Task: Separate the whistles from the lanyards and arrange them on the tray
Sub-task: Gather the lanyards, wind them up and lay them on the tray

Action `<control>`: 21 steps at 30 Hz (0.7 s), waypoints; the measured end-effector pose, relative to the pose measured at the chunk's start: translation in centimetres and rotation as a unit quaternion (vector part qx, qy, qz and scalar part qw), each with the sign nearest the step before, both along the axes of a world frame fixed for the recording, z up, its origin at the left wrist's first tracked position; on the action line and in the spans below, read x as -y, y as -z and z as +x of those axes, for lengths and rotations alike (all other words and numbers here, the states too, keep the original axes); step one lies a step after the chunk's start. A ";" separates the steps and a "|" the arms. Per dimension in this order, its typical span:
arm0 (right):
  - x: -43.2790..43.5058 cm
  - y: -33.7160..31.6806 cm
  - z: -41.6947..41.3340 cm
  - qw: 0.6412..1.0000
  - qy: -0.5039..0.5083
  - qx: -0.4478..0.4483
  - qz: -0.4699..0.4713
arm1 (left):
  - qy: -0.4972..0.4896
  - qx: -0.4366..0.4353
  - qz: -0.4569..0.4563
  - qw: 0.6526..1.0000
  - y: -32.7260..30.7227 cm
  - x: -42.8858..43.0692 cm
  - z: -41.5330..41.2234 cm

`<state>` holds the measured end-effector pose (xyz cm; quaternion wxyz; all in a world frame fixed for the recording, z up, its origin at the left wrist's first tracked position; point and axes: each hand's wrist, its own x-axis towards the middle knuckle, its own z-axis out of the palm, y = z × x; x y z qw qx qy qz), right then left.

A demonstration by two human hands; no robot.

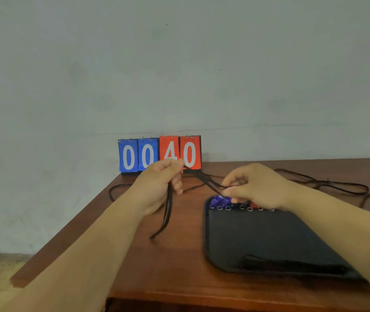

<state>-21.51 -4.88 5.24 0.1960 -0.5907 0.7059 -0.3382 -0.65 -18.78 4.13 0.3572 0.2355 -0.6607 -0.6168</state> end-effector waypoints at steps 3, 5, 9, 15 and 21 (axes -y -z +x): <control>-0.7 1.1 -0.8 0.999 0.003 0.041 0.006 | 0.003 -0.084 0.101 0.991 -1.4 -1.0 -1.6; -1.1 1.9 -1.4 0.994 0.007 0.105 0.003 | 0.010 -0.136 0.150 0.979 -2.1 -1.4 -2.6; -1.9 2.8 -2.3 0.966 0.011 0.257 0.010 | 0.021 -0.201 0.211 0.957 -3.0 -2.5 -4.9; -3.9 3.1 -3.2 0.933 0.012 0.360 -0.005 | 0.040 -0.250 0.248 0.935 -4.6 -5.4 -7.8; -5.2 3.1 -3.4 0.898 -0.032 0.438 -0.033 | 0.065 -0.288 0.268 0.917 -5.0 -6.8 -9.7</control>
